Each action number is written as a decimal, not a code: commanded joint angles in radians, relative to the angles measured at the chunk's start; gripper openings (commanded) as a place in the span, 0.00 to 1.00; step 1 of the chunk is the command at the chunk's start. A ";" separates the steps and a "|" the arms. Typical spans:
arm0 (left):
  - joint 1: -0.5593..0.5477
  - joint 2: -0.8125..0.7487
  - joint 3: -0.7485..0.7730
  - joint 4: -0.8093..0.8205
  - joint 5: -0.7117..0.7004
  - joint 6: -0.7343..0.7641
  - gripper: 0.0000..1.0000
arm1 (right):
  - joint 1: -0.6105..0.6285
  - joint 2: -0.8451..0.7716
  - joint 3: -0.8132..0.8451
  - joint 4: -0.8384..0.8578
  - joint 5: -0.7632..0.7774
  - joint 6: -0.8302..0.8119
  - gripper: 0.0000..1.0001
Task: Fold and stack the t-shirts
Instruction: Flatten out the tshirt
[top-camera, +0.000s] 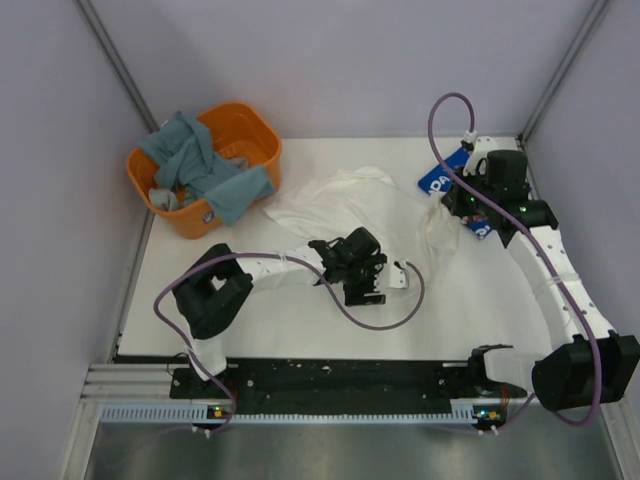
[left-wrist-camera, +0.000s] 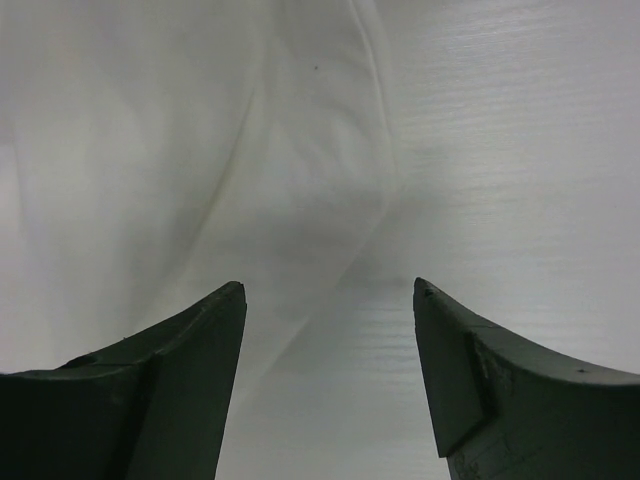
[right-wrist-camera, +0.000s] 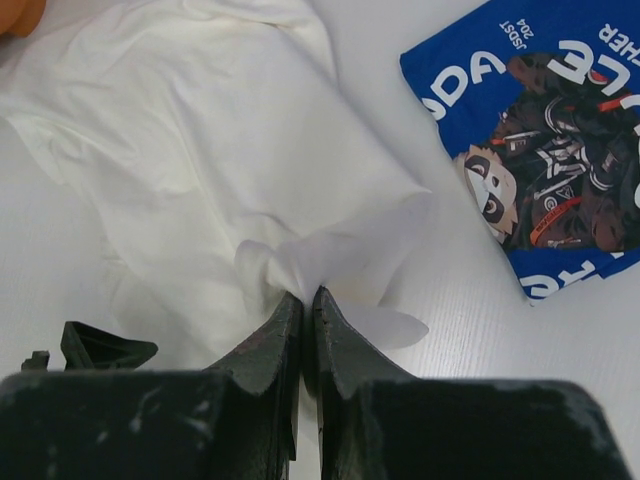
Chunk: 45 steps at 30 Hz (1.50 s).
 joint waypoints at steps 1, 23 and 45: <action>-0.003 0.054 0.010 0.083 -0.027 0.003 0.68 | -0.014 -0.029 -0.002 0.051 0.005 0.006 0.00; 0.377 -0.294 0.306 -0.263 -0.303 0.059 0.00 | -0.070 -0.095 0.168 0.010 0.059 -0.053 0.00; 0.664 -0.480 0.503 -0.794 -0.211 0.214 0.00 | 0.374 -0.157 0.161 -0.277 -0.386 -0.346 0.00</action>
